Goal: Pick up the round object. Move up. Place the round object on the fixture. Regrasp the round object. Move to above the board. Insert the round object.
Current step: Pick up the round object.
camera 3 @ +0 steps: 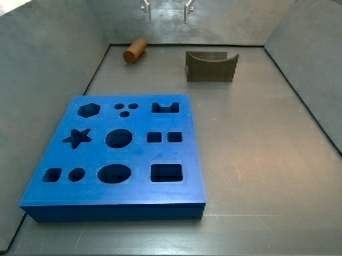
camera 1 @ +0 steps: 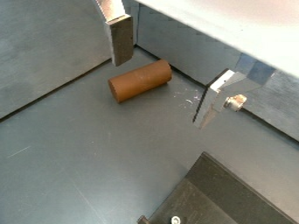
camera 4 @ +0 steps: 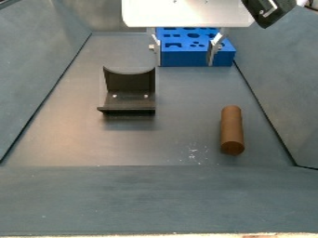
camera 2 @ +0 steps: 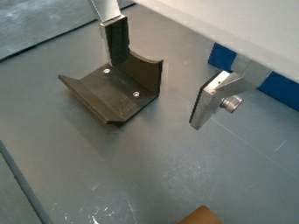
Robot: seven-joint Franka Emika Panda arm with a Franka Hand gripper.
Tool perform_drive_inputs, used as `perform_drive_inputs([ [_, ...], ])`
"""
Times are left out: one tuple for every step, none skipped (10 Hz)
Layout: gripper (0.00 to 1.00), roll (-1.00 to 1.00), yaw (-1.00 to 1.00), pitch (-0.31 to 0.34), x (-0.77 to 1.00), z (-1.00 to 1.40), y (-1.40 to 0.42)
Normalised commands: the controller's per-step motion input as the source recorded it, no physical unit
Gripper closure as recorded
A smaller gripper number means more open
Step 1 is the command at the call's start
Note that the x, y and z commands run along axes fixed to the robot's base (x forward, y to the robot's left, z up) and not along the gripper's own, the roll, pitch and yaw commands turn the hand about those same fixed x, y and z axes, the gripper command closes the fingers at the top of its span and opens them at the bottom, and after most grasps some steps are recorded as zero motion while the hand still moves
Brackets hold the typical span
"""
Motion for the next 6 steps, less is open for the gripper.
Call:
perform_drive_inputs([
  [0.00,0.00,0.00,-0.017,0.00,0.00,0.00],
  [0.00,-0.01,0.00,0.000,0.00,0.00,0.01],
  [0.00,-0.11,-0.21,0.000,-0.09,-0.17,0.29],
  [0.00,-0.13,-0.25,0.006,-0.55,-0.56,0.60],
  [0.00,-0.31,-0.05,-0.020,-0.79,-0.78,0.71],
  [0.00,-0.40,0.00,-0.109,-0.81,-0.75,0.82],
])
